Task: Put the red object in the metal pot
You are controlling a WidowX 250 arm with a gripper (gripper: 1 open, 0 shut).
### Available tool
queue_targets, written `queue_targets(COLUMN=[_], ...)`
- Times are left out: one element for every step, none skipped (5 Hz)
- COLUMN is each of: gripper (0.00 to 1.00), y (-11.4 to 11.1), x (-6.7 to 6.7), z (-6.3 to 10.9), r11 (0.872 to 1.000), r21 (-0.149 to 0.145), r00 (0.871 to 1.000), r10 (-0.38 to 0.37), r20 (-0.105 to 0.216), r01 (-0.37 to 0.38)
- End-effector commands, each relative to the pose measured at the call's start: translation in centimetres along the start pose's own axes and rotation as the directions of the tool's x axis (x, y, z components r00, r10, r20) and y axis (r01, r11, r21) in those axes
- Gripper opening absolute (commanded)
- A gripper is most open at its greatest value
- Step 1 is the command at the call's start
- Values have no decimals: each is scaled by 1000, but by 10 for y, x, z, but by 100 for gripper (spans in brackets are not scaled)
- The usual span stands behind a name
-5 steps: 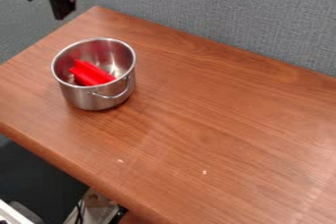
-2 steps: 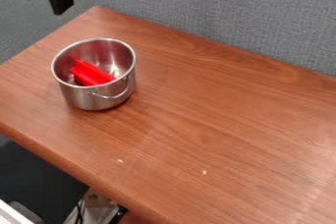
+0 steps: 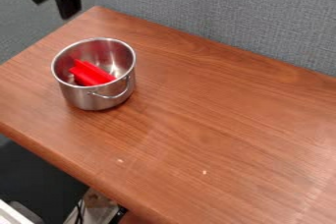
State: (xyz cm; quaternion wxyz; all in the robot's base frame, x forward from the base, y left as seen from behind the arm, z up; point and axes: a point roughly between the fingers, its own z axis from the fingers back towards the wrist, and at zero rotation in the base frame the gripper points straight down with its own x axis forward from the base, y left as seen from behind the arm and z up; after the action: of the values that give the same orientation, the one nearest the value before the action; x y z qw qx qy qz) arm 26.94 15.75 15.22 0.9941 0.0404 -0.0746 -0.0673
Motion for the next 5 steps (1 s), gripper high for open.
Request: queue_targets(gripper=[100, 100, 100, 100, 100], y=[-11, 2, 13, 0, -6], x=[-4, -1, 2, -1, -3], z=[7, 22, 37, 38, 30], r11=[999, 995, 984, 979, 978], r21=[19, 95, 160, 162, 155], r00=[999, 1000, 996, 992, 990], r10=[-41, 21, 75, 121, 132], r20=[-7, 13, 43, 41, 39], r01=[41, -22, -81, -126, -136])
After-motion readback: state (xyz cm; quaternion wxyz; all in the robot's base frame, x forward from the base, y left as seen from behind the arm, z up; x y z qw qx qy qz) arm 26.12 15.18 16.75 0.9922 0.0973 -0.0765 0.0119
